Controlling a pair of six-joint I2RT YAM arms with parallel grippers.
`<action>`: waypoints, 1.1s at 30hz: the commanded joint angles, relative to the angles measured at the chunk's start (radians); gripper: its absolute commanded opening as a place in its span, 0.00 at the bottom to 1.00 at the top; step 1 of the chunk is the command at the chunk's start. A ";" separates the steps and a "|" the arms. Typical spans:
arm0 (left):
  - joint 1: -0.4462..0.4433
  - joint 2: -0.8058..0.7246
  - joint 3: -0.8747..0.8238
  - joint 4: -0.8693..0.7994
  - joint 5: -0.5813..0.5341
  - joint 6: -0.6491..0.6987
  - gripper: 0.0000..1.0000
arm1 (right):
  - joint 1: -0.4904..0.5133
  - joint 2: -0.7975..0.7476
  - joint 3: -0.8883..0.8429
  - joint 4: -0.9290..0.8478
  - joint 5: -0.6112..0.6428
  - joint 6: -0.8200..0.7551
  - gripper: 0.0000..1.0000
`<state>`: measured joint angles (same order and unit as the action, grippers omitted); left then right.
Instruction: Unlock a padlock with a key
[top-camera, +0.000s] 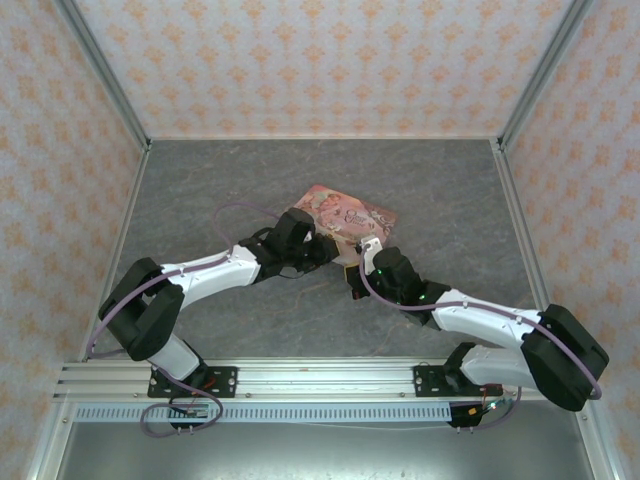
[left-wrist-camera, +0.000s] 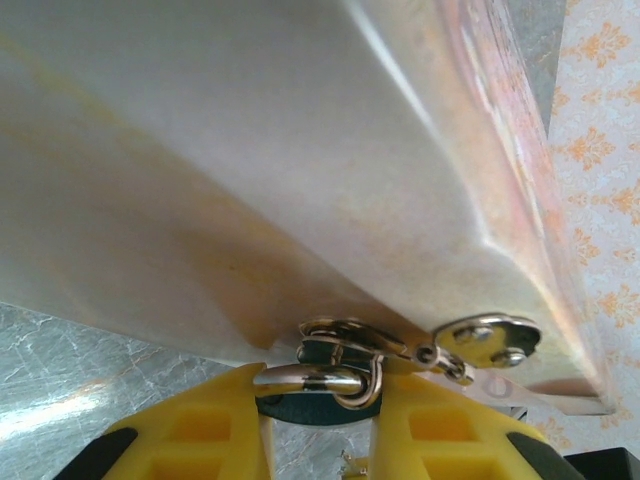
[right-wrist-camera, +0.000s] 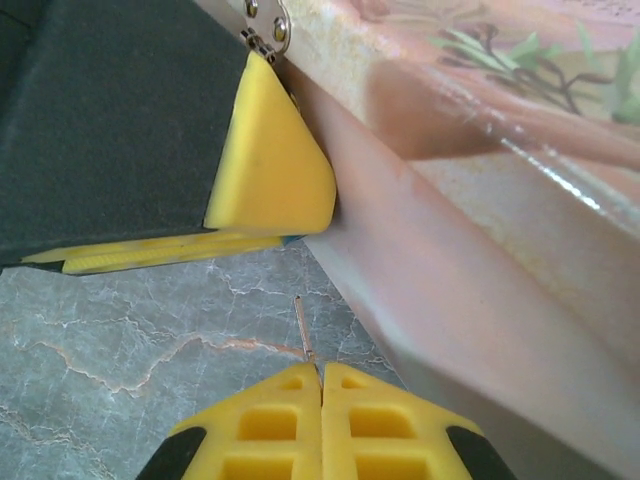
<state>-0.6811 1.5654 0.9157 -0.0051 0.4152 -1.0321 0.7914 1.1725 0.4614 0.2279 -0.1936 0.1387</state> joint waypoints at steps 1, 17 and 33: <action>-0.011 -0.022 0.037 -0.003 0.045 -0.025 0.12 | 0.006 0.006 -0.004 0.045 0.033 -0.015 0.00; -0.017 -0.001 0.049 0.007 0.060 -0.024 0.12 | 0.006 0.060 0.005 0.113 0.041 0.006 0.00; -0.017 0.002 0.050 -0.004 0.051 -0.020 0.11 | 0.006 0.032 -0.013 0.117 0.056 0.013 0.00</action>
<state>-0.6876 1.5661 0.9287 -0.0090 0.4351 -1.0321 0.7914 1.2274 0.4614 0.3222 -0.1699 0.1417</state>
